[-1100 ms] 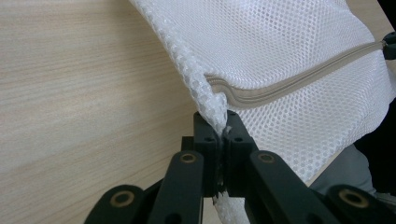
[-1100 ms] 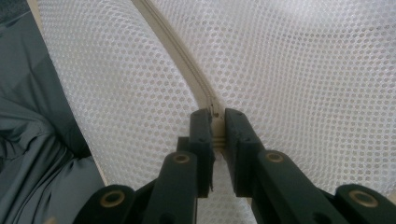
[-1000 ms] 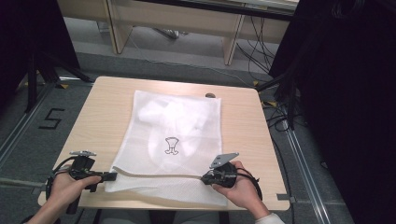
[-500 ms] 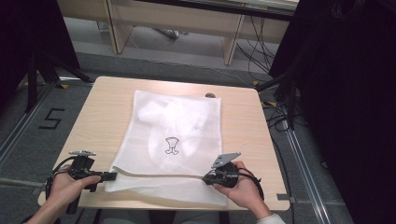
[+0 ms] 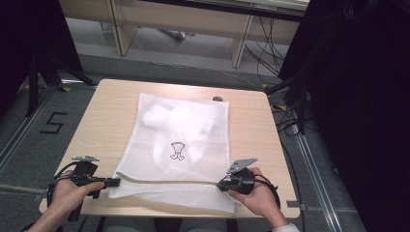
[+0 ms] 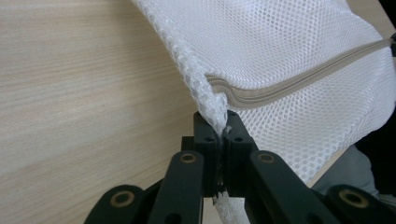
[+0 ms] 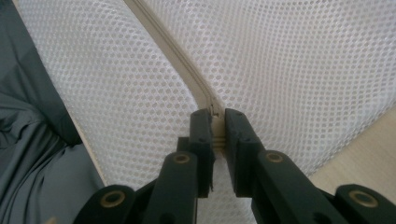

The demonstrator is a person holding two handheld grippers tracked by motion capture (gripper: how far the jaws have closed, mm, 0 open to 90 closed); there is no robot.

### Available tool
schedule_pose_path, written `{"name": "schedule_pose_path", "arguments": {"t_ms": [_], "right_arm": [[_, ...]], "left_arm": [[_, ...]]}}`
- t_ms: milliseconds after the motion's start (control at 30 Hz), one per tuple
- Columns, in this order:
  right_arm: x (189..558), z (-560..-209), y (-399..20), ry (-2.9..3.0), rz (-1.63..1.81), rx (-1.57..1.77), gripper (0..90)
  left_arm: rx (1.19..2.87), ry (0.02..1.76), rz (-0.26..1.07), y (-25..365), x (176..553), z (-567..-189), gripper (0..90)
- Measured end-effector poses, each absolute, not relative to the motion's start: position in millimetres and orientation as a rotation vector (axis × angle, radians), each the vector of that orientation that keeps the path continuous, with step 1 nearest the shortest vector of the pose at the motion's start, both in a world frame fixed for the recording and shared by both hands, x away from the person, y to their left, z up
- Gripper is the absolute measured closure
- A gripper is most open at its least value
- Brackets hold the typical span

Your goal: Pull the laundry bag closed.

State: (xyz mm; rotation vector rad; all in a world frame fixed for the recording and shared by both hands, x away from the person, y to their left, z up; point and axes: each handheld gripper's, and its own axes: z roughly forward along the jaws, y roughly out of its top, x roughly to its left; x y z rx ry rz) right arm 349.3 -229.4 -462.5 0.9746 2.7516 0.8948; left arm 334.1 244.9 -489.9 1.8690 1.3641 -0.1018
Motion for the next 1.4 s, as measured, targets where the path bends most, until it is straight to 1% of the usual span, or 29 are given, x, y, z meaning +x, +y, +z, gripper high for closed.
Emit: {"name": "schedule_pose_path", "arguments": {"t_ms": [400,567,633,900,967,1200,1400], "right_arm": [[349.4,-465.8,-247.5,2.764,0.886,1.006,82.9],[347.6,-467.7,-248.2,2.772,0.861,1.055,82.9],[350.9,-470.8,-251.5,2.758,0.918,1.022,82.9],[354.0,-472.3,-254.8,2.806,0.877,0.997,82.9],[353.9,-473.4,-256.0,2.814,0.844,1.012,82.9],[353.2,-474.6,-257.6,2.826,0.844,1.051,82.8],[352.5,-475.5,-254.6,2.818,0.834,1.013,82.4]], "left_arm": [[1.866,1.367,-0.092,243.9,333.7,-490.3,86.1],[1.869,1.369,-0.090,244.2,333.8,-490.4,86.1],[1.871,1.368,-0.092,244.3,333.7,-490.5,86.1],[1.878,1.370,-0.094,244.2,333.6,-490.8,86.2],[1.878,1.366,-0.110,245.4,334.0,-491.0,86.1],[1.883,1.364,-0.106,244.0,333.7,-490.8,86.1],[1.928,1.354,-0.061,241.1,333.3,-493.1,85.1]]}}
